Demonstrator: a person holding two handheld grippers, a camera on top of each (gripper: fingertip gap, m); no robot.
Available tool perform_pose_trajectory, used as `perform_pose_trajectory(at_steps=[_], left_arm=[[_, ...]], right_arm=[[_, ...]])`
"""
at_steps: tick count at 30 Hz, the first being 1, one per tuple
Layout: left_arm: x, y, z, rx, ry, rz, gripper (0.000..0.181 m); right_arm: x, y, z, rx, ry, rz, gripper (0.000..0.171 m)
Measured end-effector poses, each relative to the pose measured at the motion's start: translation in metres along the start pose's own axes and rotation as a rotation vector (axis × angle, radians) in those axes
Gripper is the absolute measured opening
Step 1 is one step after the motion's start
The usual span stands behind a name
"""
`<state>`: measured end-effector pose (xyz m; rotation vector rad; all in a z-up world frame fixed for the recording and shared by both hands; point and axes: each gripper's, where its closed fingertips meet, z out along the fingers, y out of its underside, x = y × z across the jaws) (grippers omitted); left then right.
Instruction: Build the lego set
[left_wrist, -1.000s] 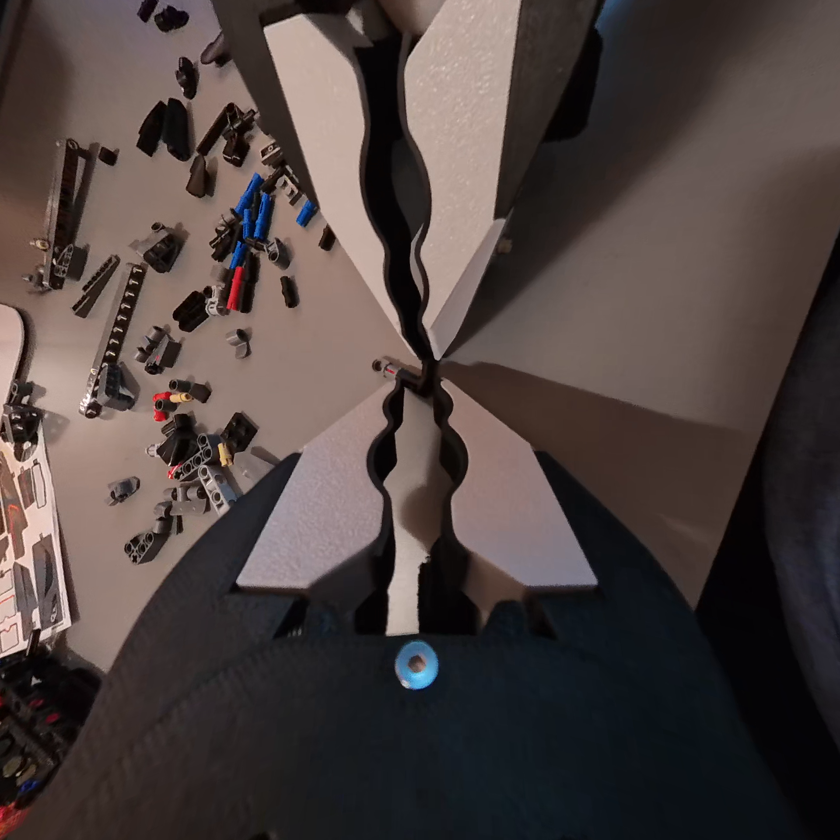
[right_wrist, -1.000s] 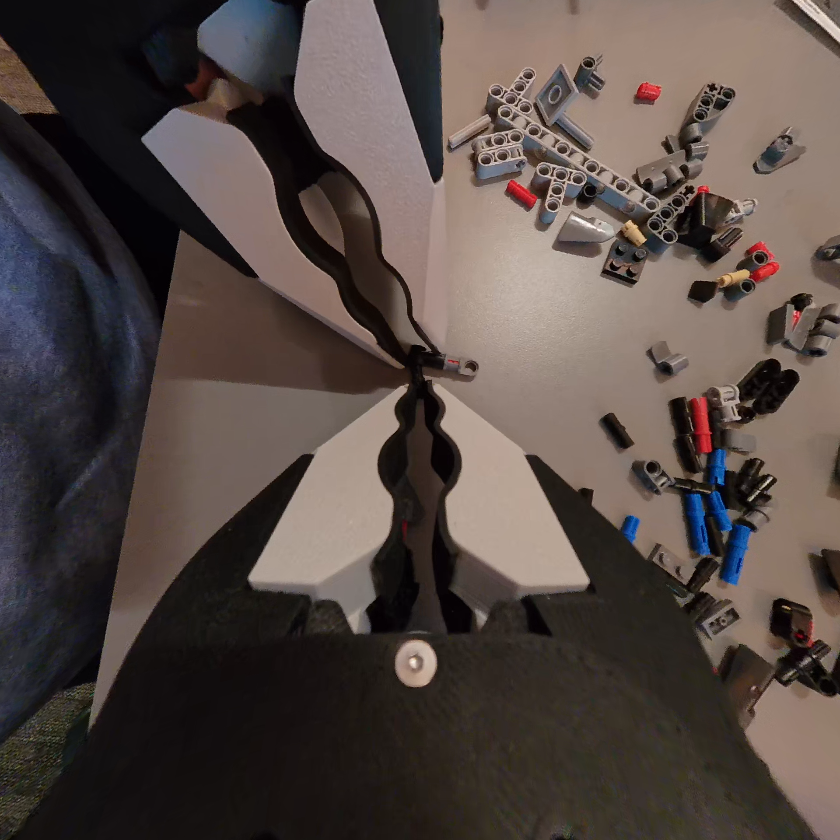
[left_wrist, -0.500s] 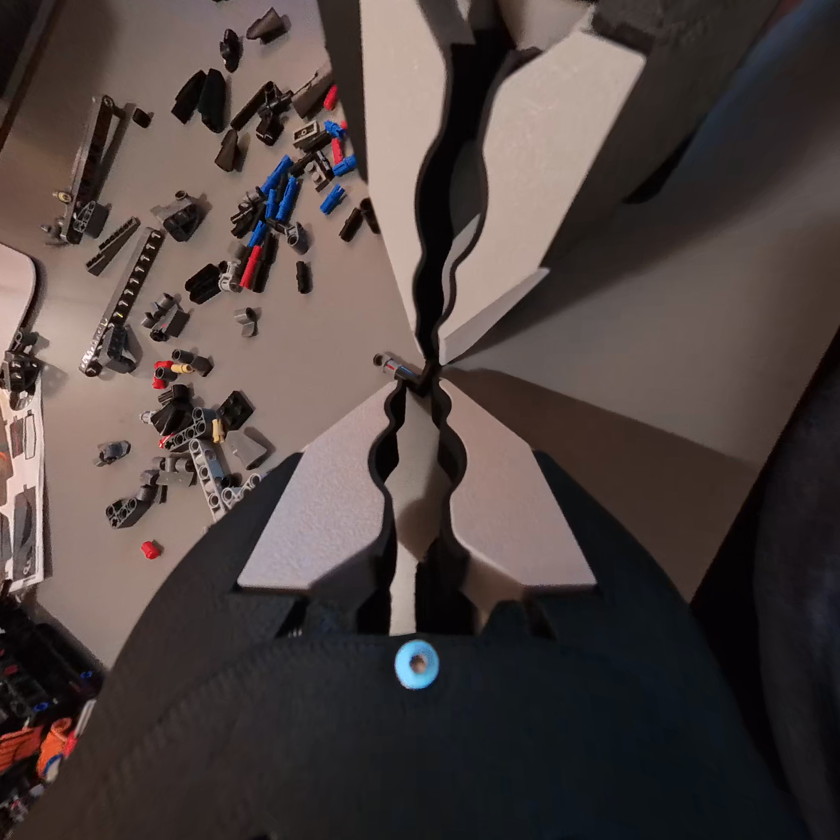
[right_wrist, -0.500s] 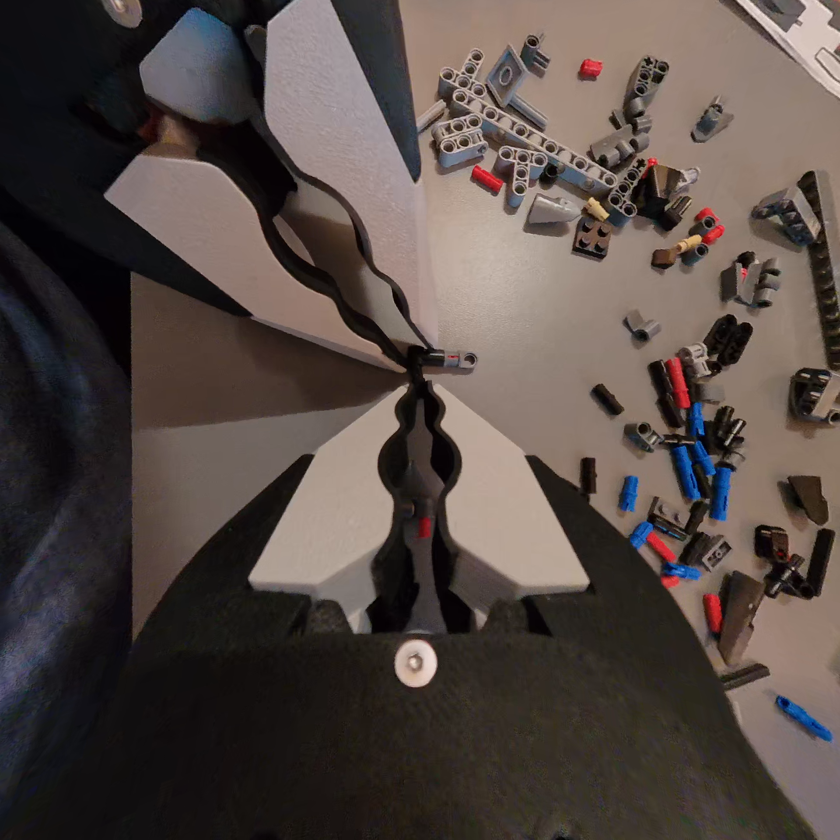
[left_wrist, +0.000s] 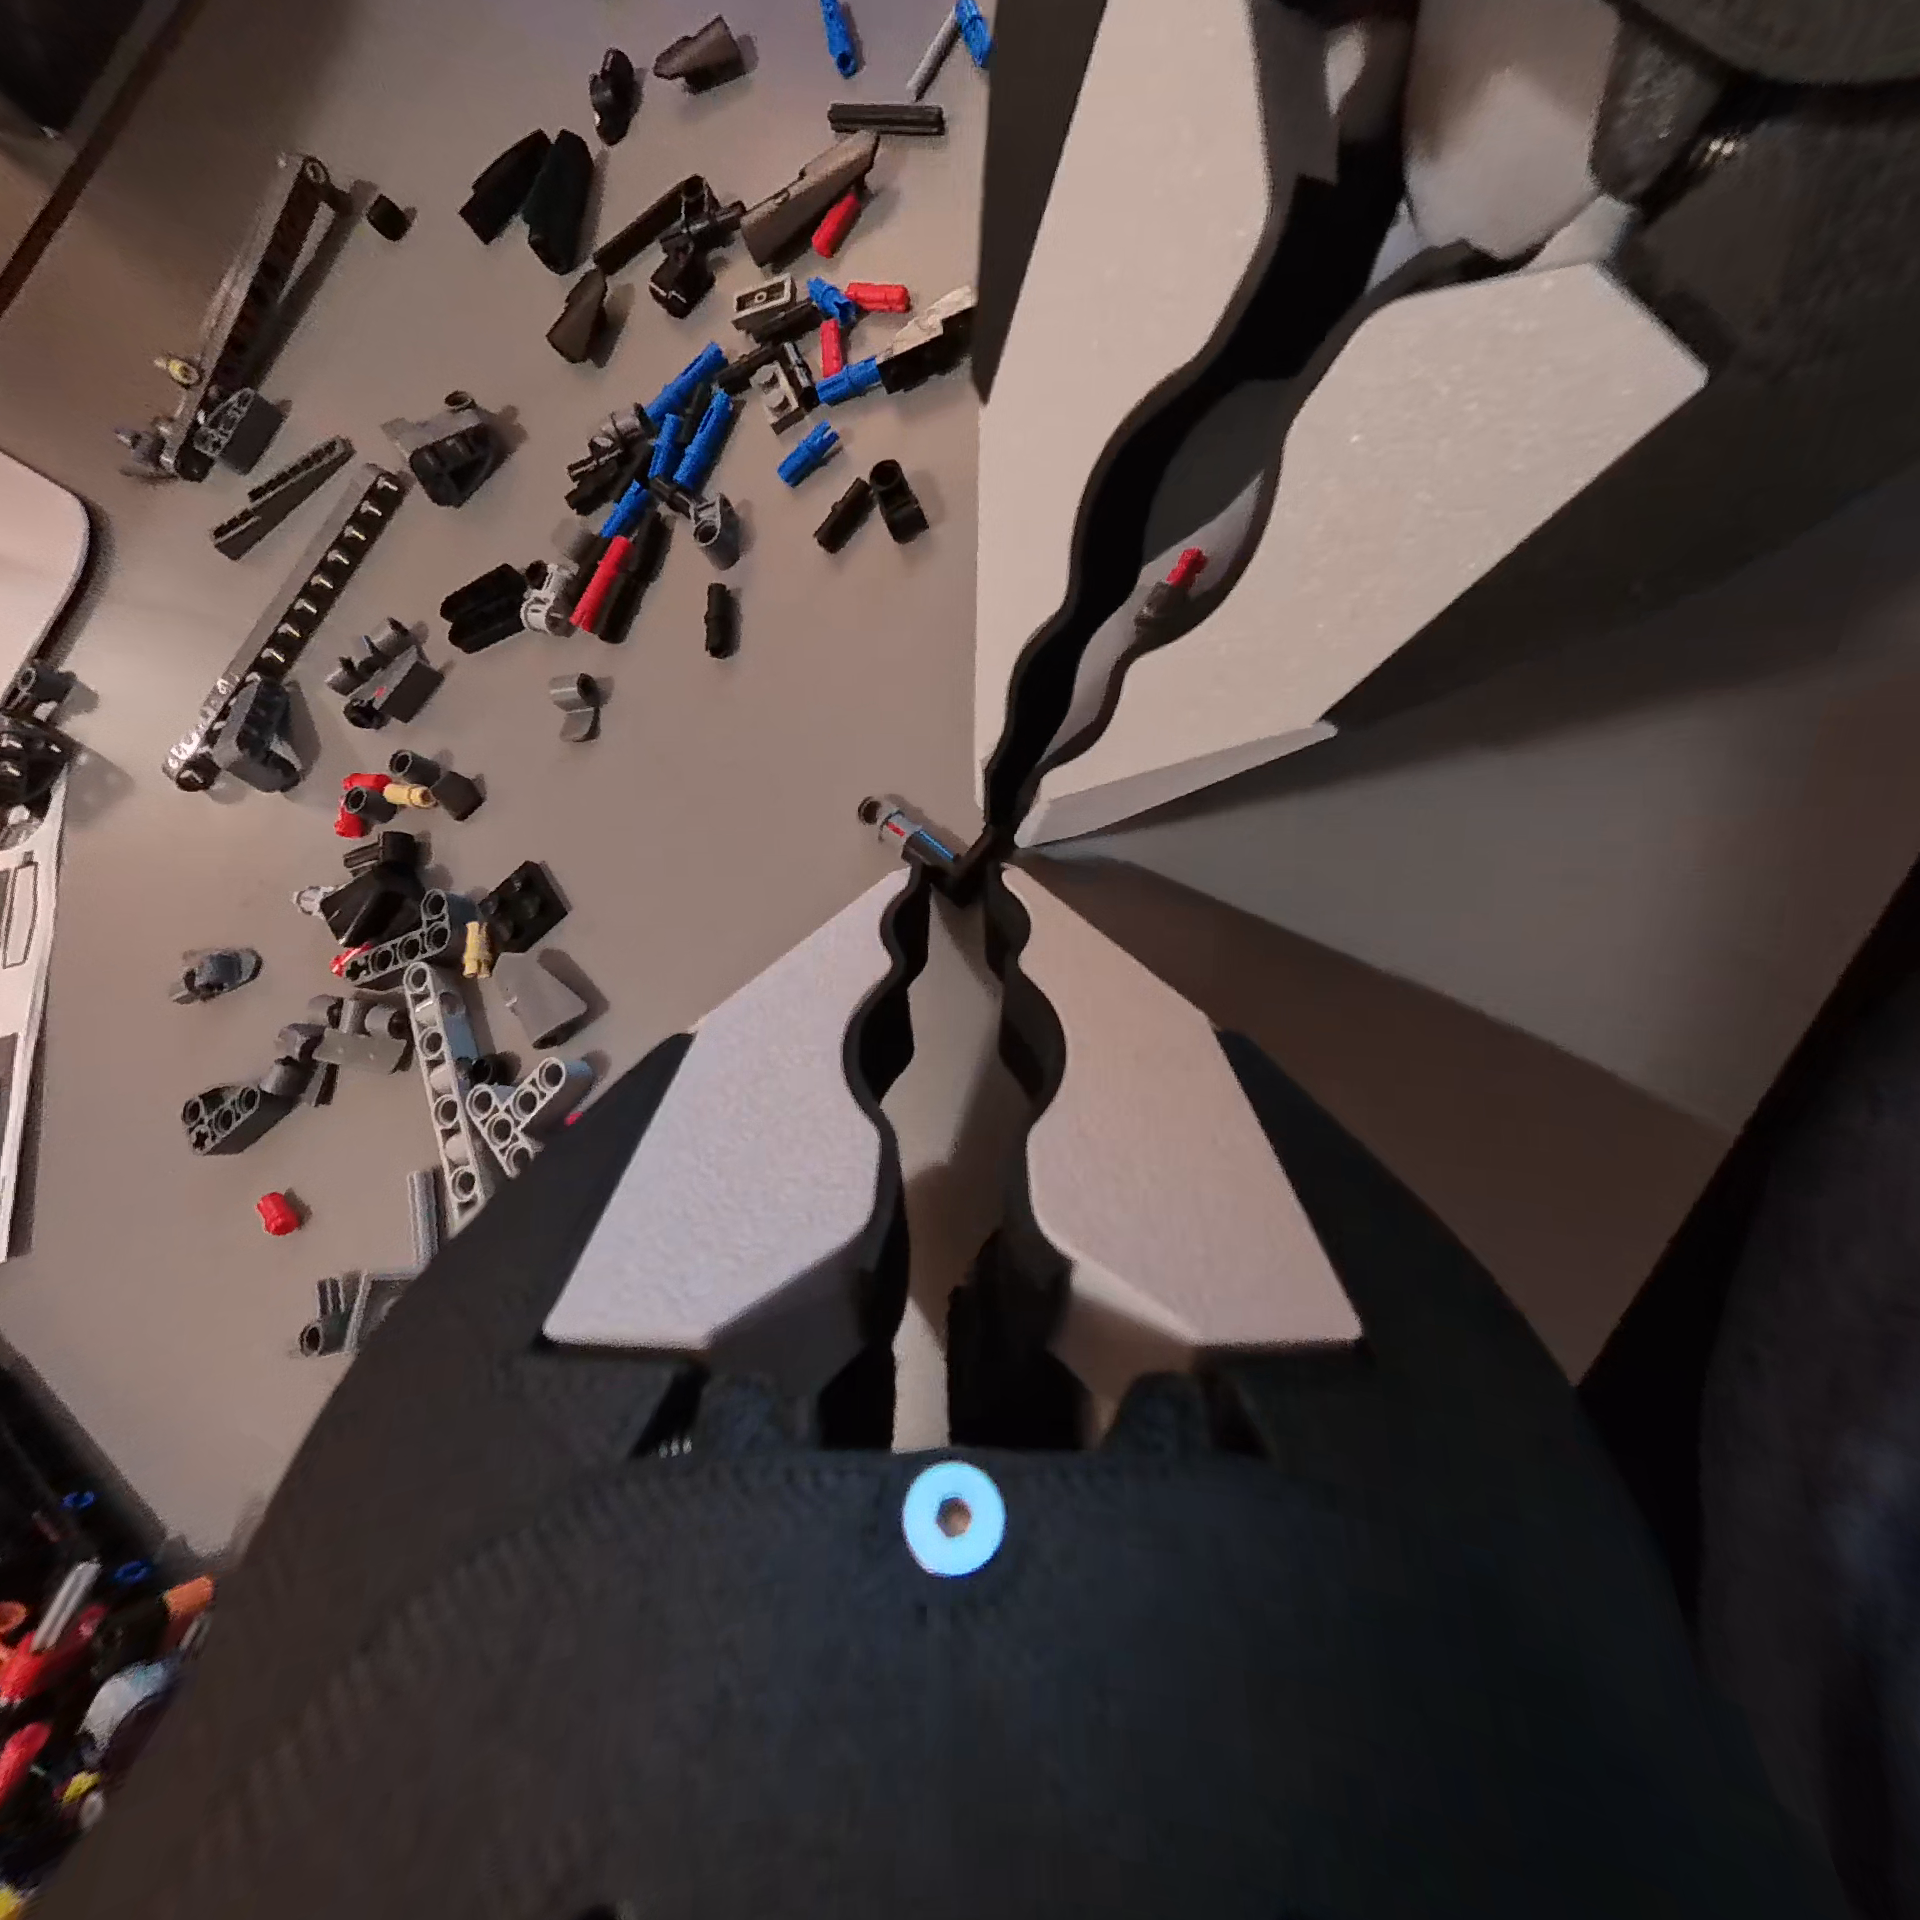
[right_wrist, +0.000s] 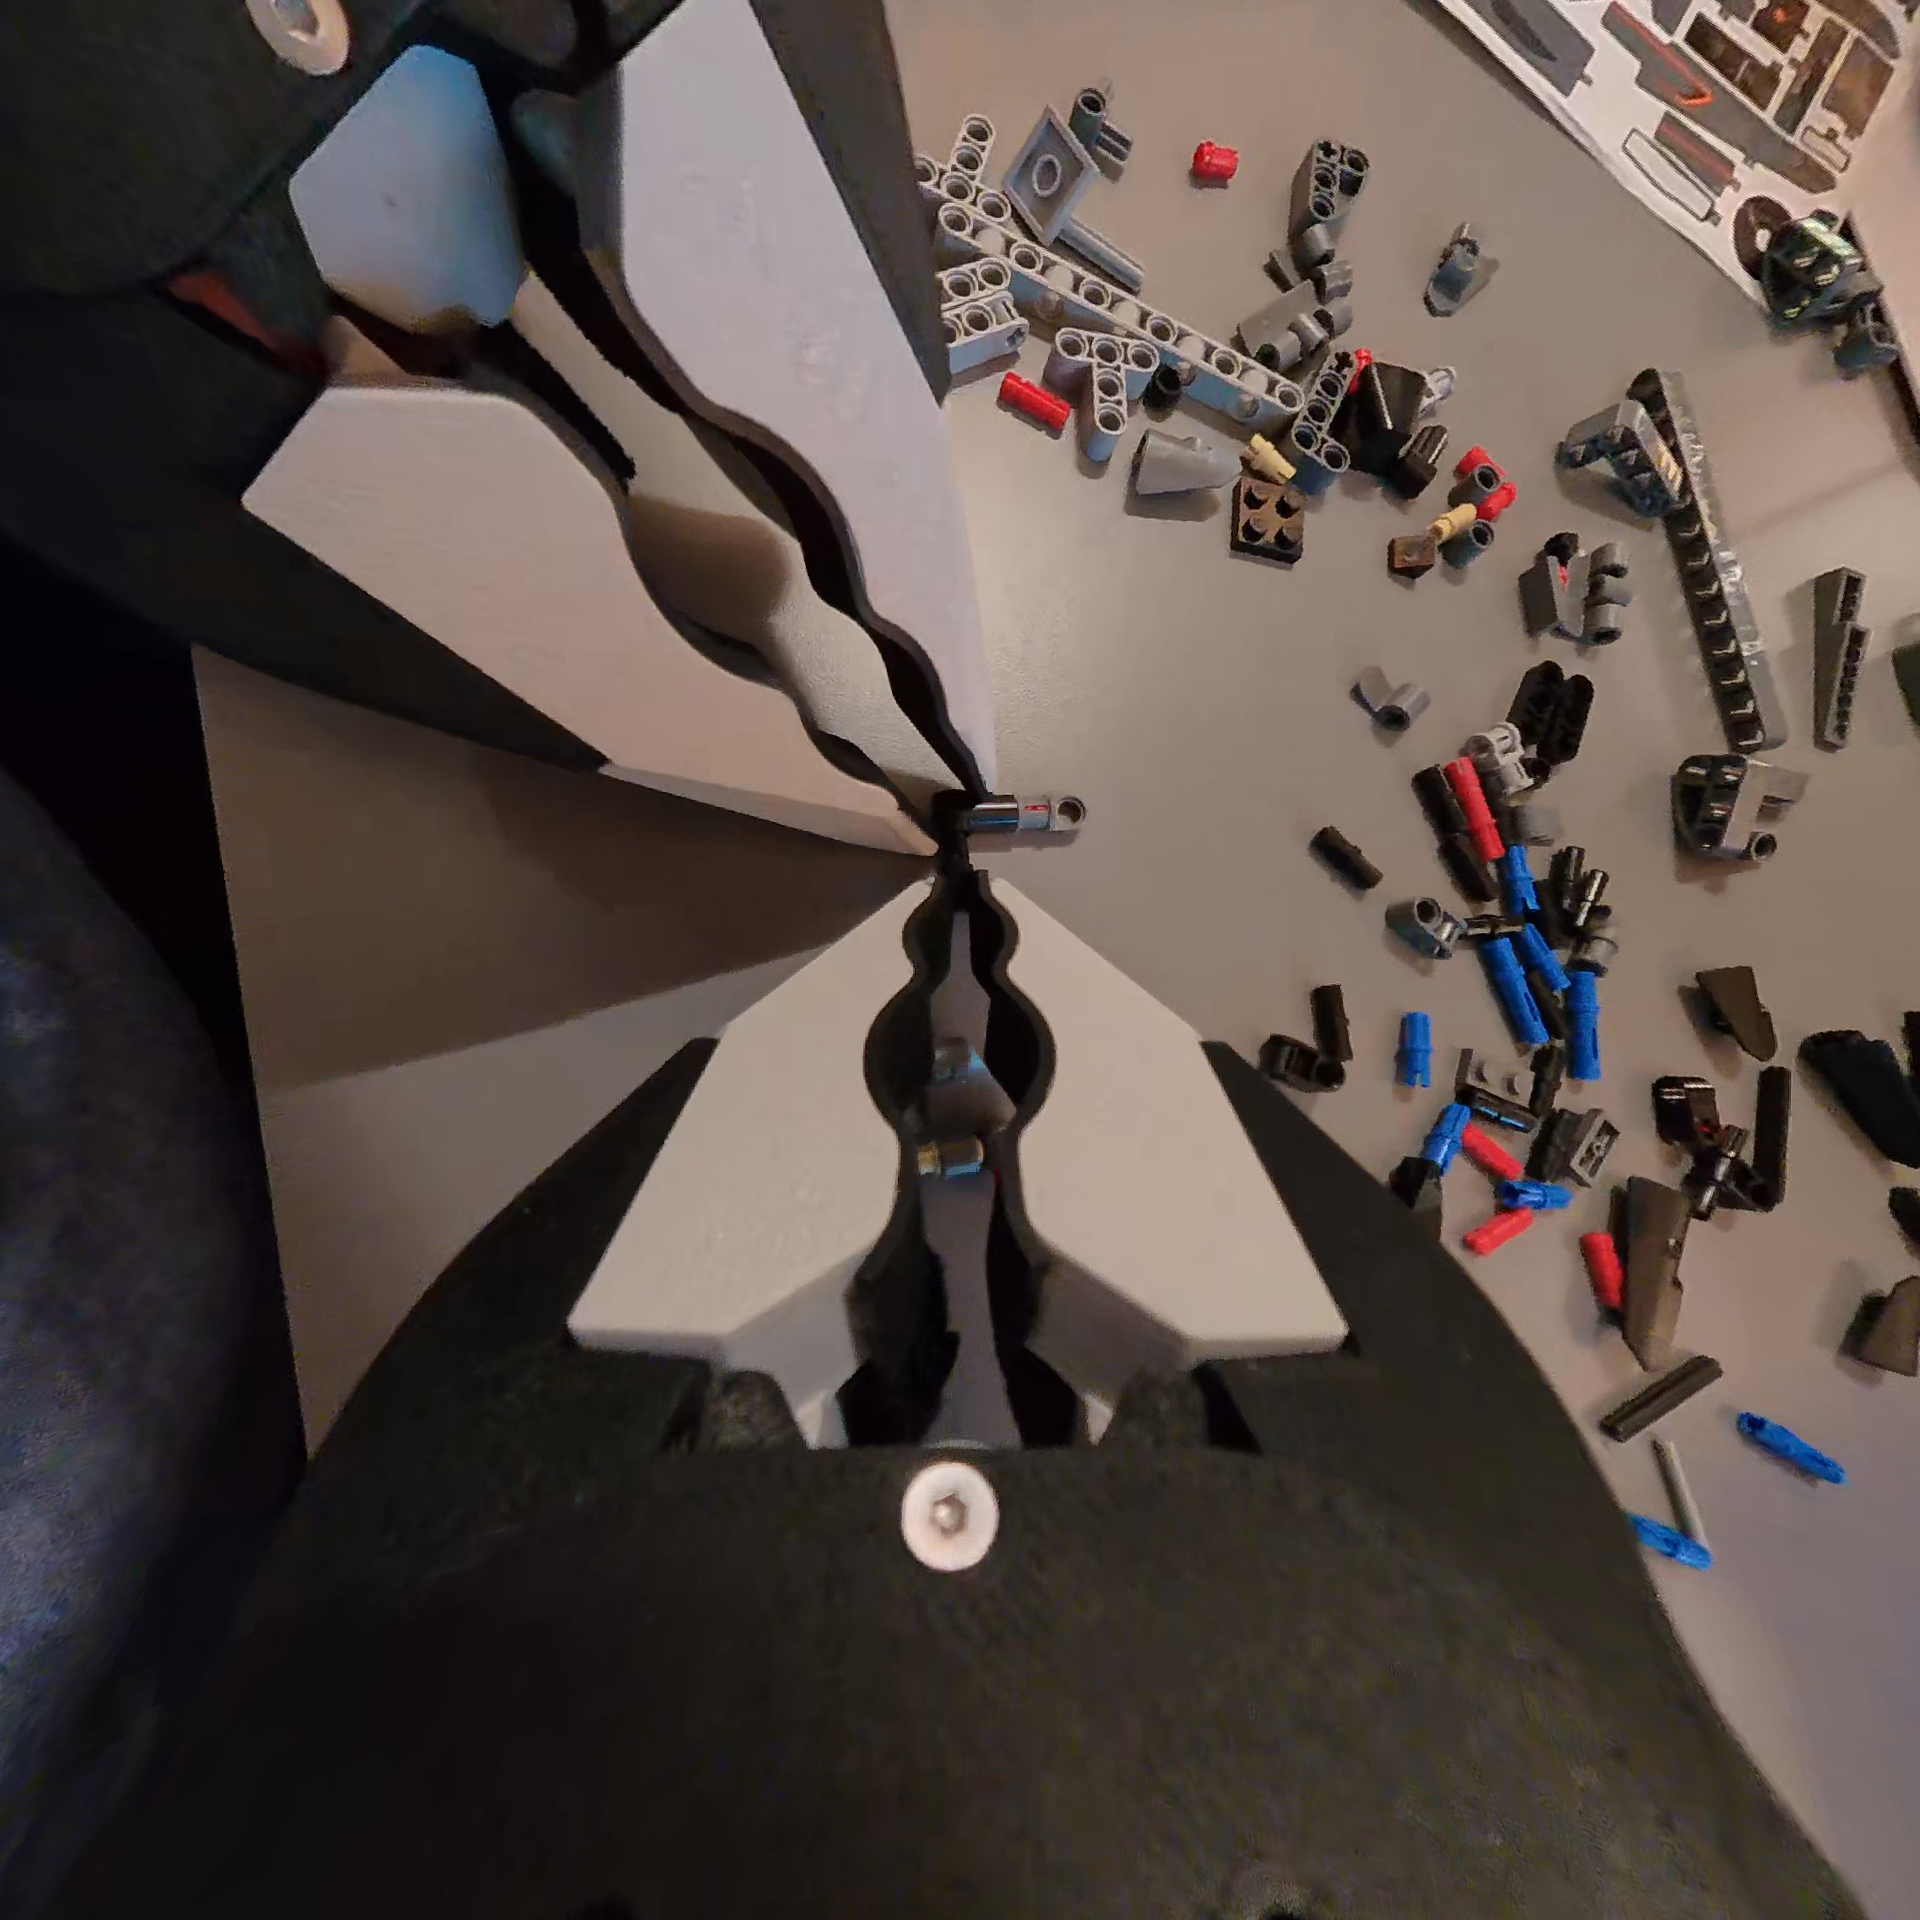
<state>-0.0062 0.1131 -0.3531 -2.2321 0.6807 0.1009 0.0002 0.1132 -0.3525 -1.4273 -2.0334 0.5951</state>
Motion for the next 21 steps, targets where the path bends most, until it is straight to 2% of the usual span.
perform_pose_trajectory(at_steps=[8,21], left_arm=[[-0.0016,-0.0034,0.0040,0.013,-0.008,-0.061,0.008],[-0.0044,-0.0051,0.0068,0.003,-0.044,-0.090,0.008]], right_arm=[[0.0054,0.0025,-0.0010,0.036,0.030,0.085,0.000],[0.0084,0.0021,-0.0005,0.054,0.103,0.092,0.000]])
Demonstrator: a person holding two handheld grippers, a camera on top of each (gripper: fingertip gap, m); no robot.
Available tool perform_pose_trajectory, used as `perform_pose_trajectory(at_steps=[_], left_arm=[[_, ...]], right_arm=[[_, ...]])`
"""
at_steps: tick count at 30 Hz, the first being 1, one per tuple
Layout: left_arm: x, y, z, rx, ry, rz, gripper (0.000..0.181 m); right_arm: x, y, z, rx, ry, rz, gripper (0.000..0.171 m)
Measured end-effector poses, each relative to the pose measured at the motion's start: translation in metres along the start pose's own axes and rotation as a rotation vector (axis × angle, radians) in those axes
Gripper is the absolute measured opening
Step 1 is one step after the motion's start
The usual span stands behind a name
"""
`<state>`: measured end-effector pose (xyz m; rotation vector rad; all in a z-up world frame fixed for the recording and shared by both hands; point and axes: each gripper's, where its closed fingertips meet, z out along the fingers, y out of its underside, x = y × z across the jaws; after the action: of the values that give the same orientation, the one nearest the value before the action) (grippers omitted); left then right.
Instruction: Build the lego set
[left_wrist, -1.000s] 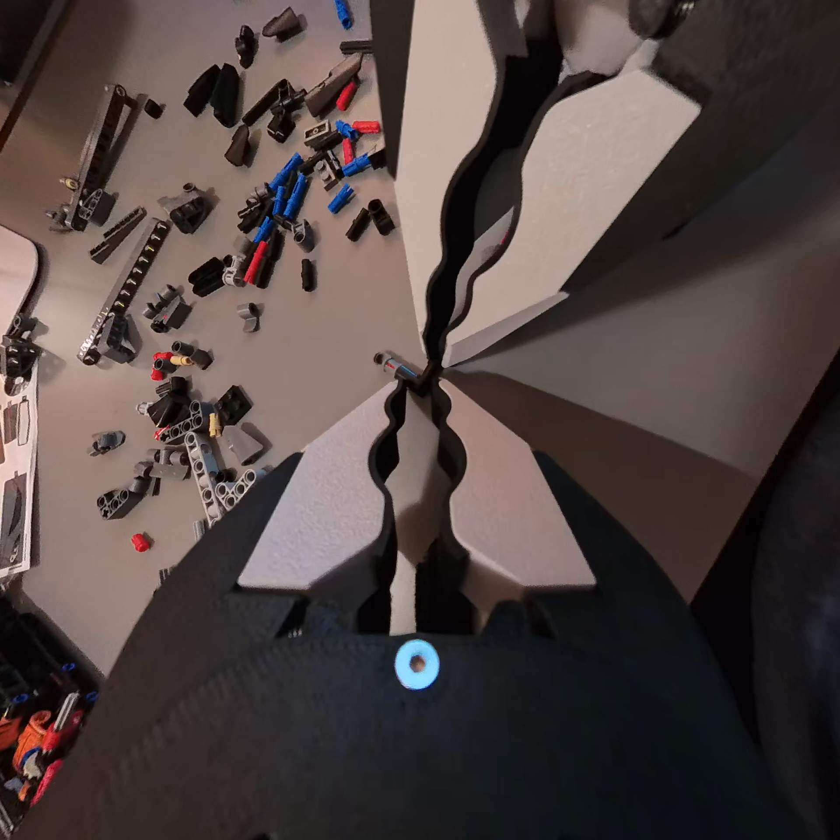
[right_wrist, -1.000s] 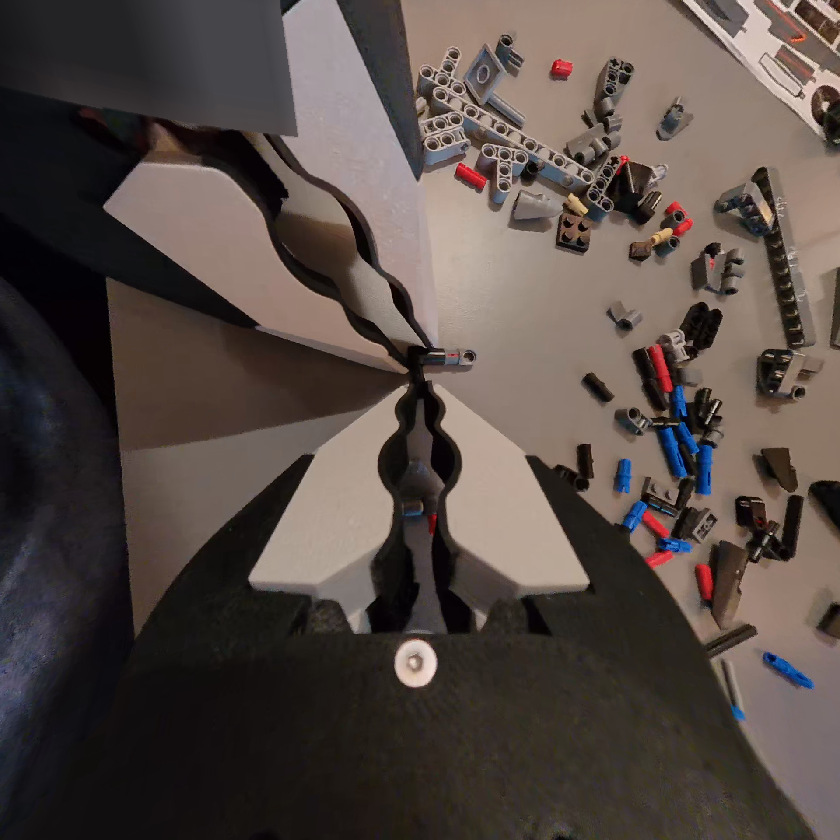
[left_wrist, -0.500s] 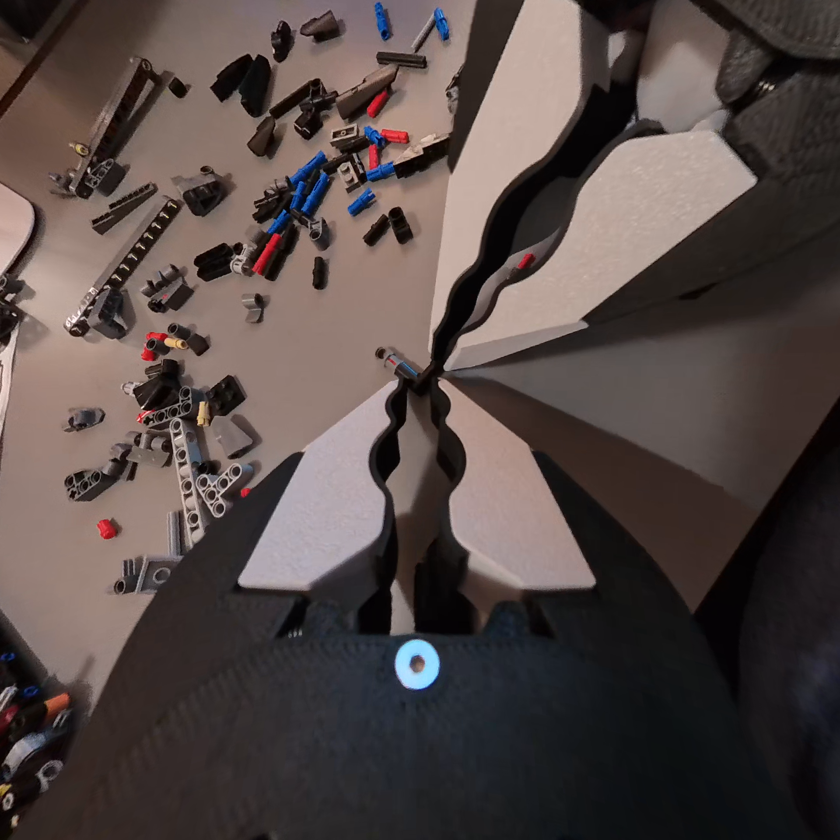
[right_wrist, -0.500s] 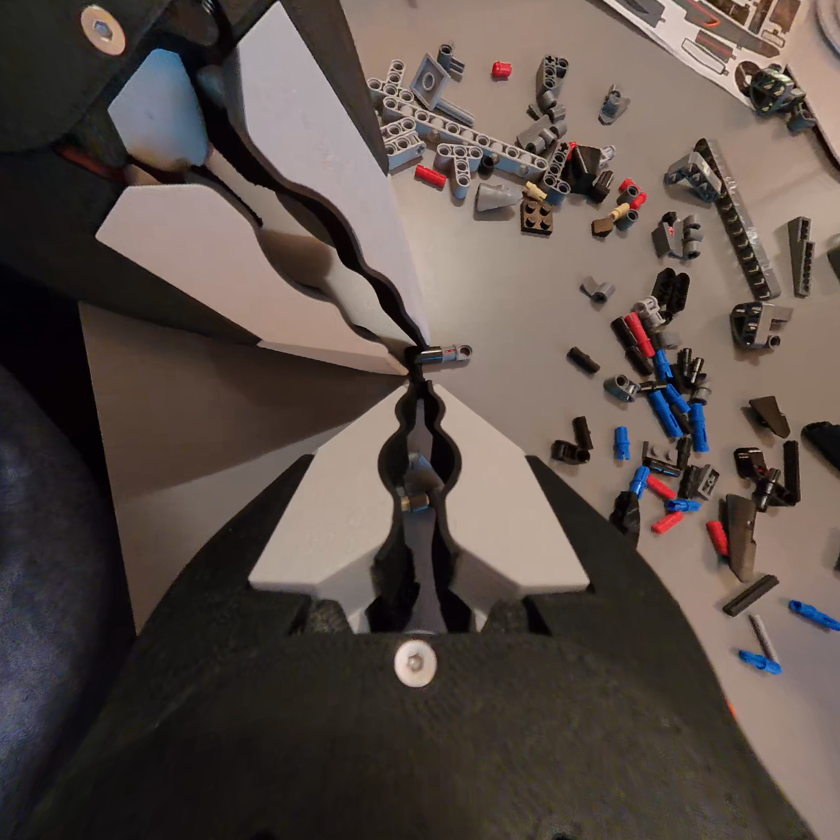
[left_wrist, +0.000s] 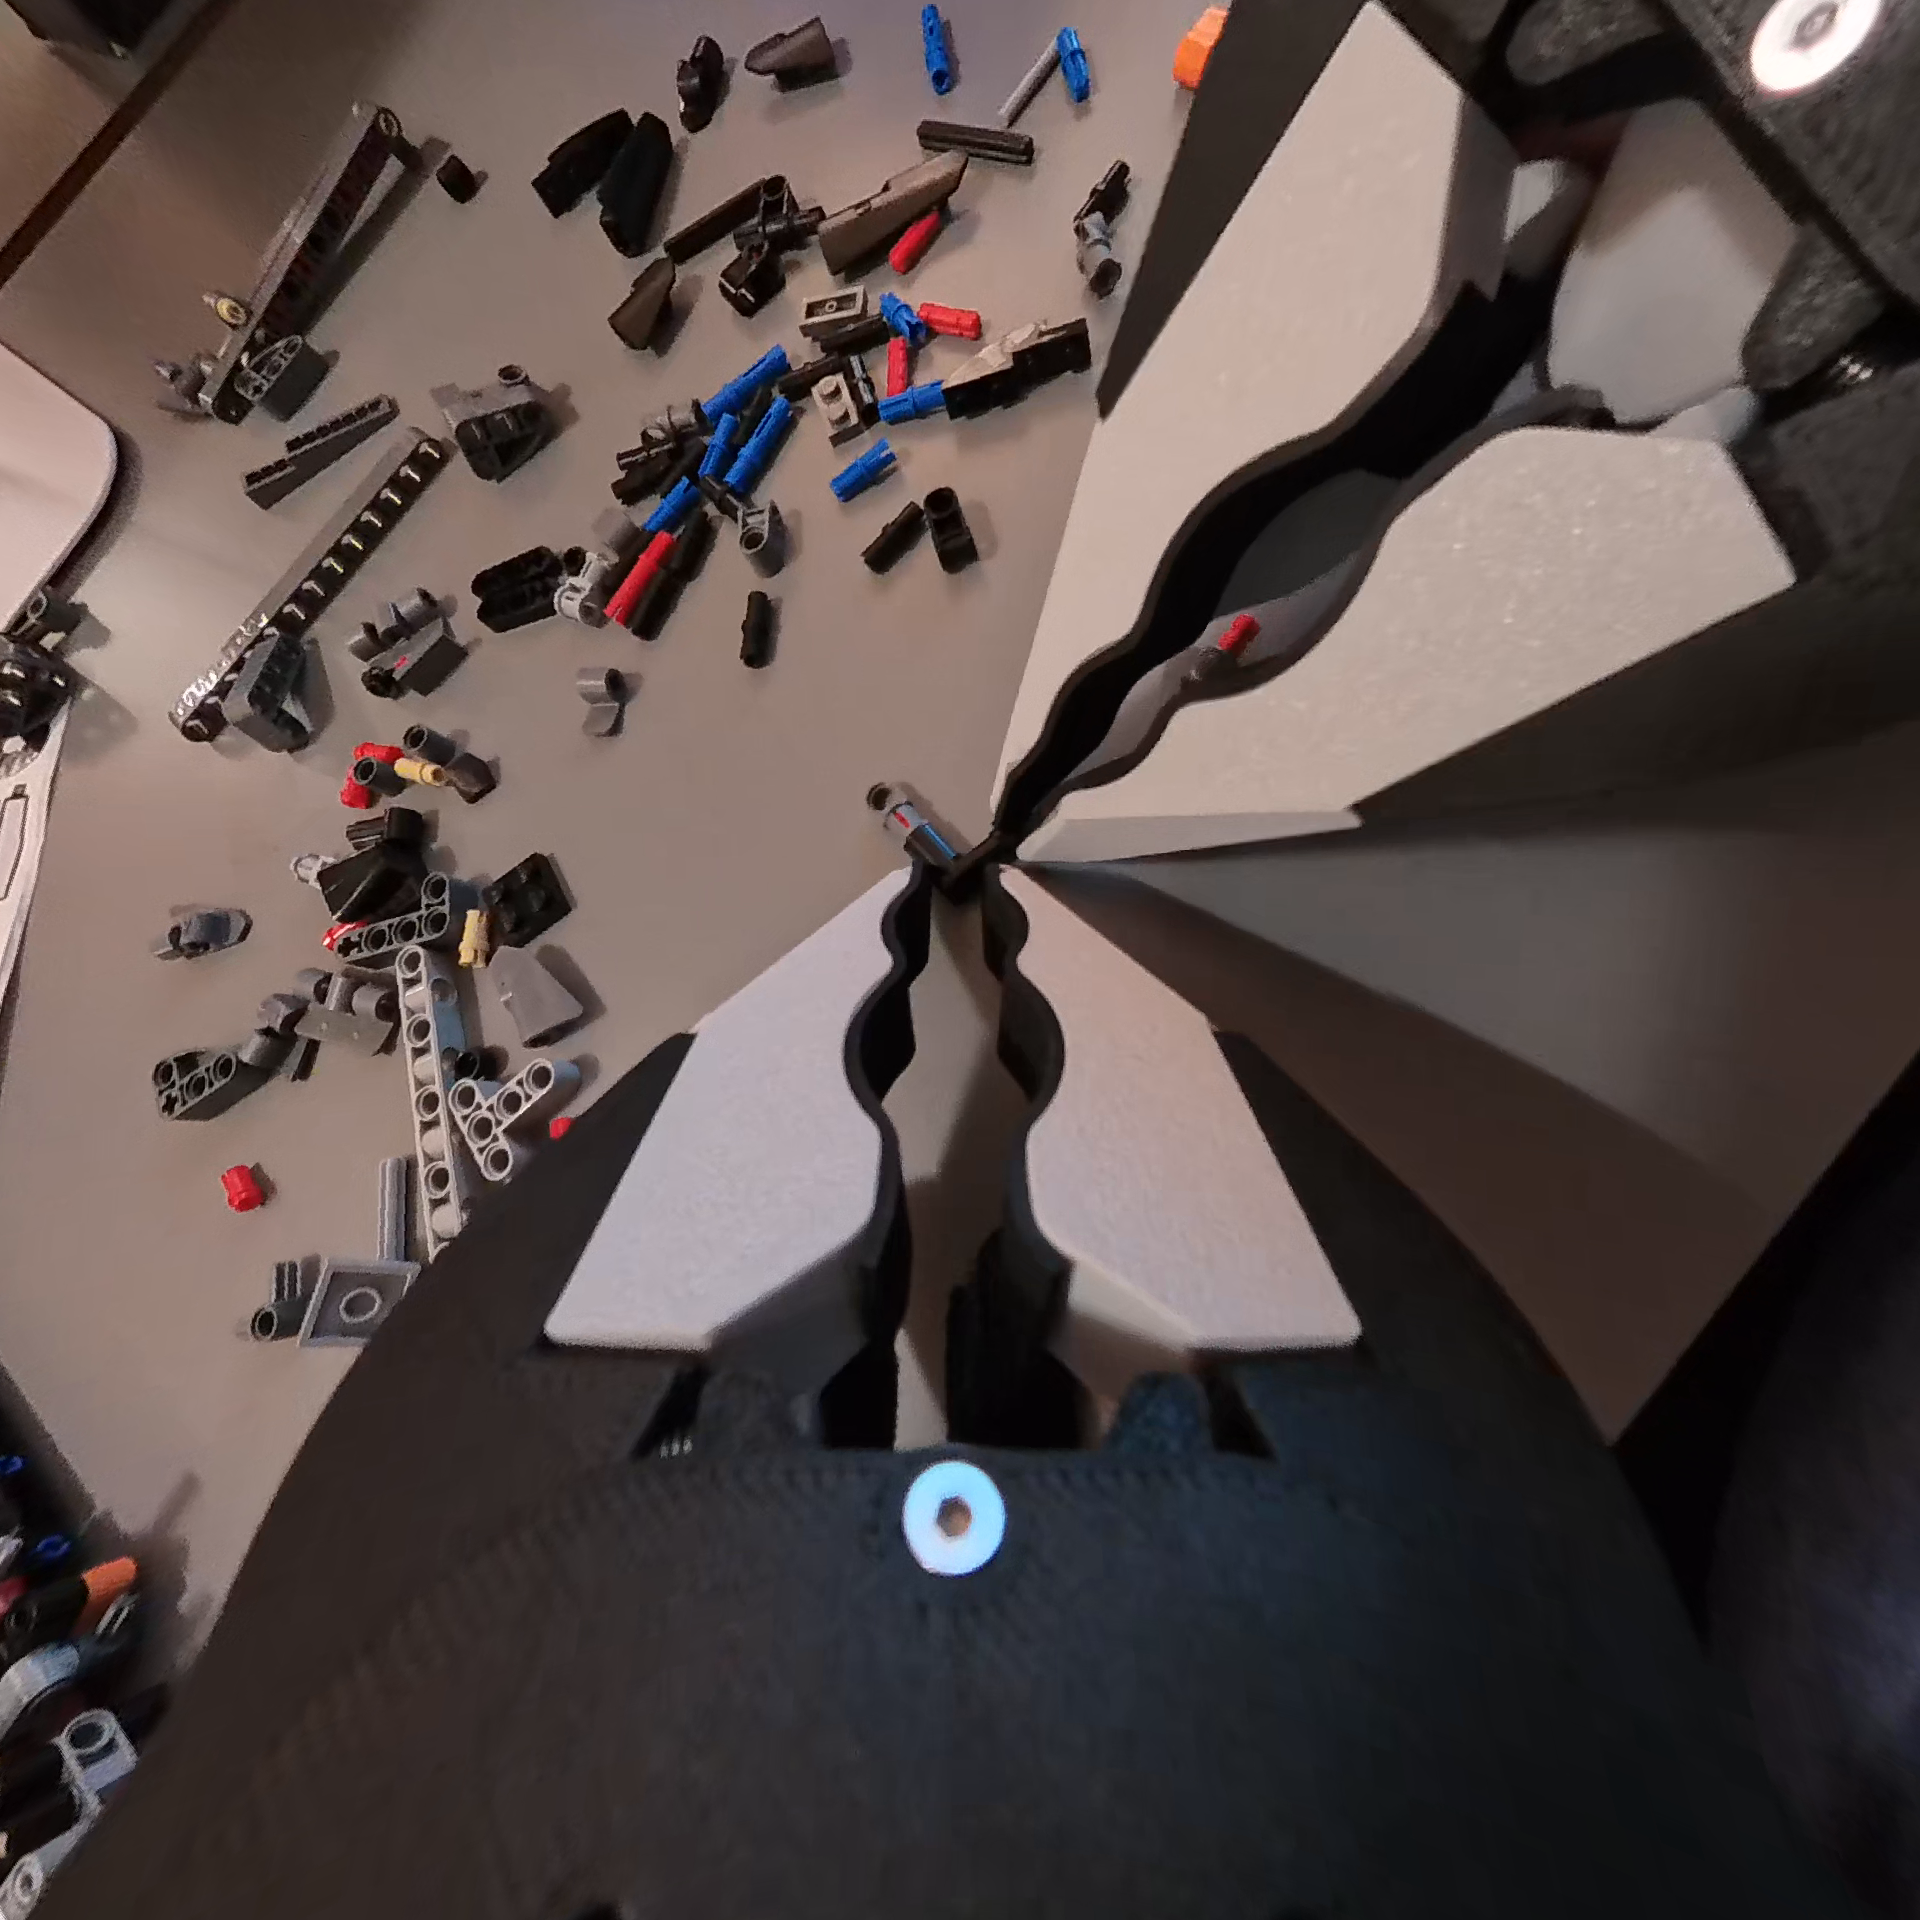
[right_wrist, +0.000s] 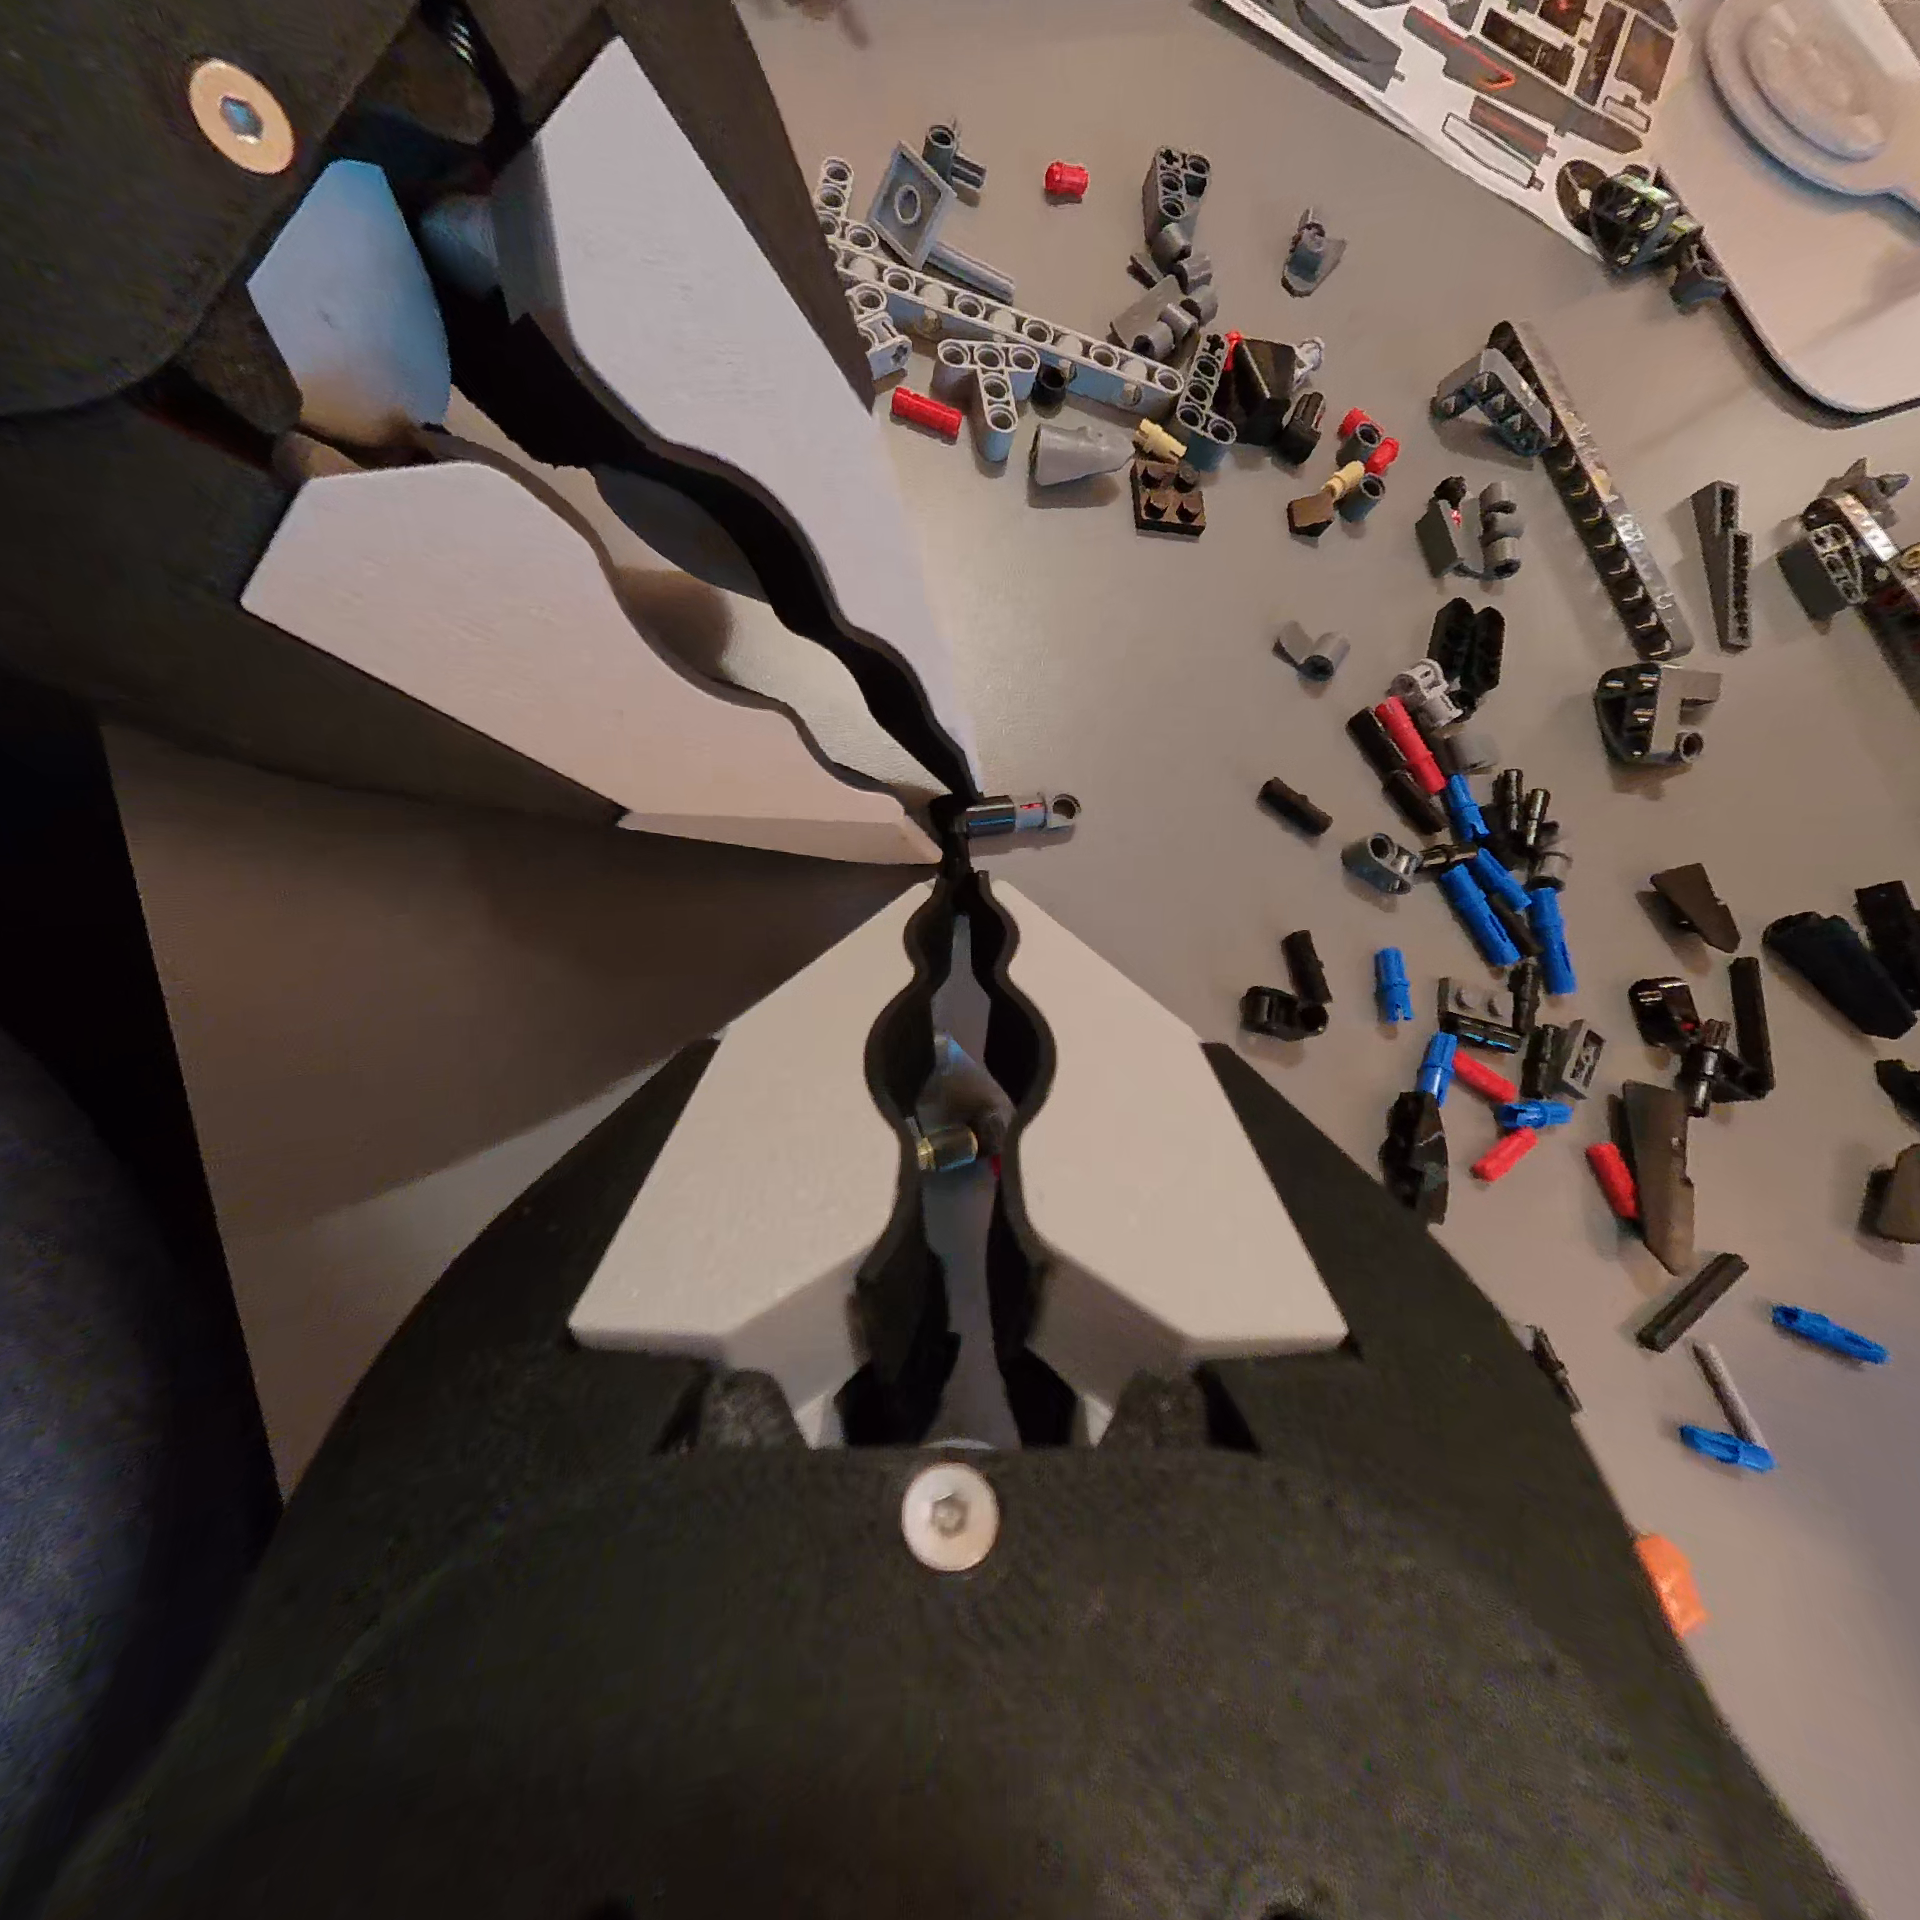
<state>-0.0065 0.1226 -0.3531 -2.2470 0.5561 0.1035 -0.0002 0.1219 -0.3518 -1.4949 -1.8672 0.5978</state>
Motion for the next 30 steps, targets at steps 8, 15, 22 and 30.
perform_pose_trajectory(at_steps=[8,15,22,30], left_arm=[[-0.0007,-0.0001,0.0003,-0.005,-0.023,-0.001,0.008],[-0.0010,-0.0008,0.0005,0.001,0.011,-0.031,0.008],[0.0019,0.0003,-0.0011,0.002,0.100,-0.040,0.014],[-0.0008,0.0027,-0.0013,-0.022,0.113,0.009,0.005]], right_arm=[[0.0004,-0.0008,0.0010,0.001,0.018,-0.004,0.000],[0.0015,-0.0011,0.0017,0.020,-0.042,0.036,0.000],[0.0014,-0.0013,0.0023,0.026,-0.086,0.035,0.000],[0.0017,-0.0014,0.0026,0.002,-0.068,0.003,0.000]])
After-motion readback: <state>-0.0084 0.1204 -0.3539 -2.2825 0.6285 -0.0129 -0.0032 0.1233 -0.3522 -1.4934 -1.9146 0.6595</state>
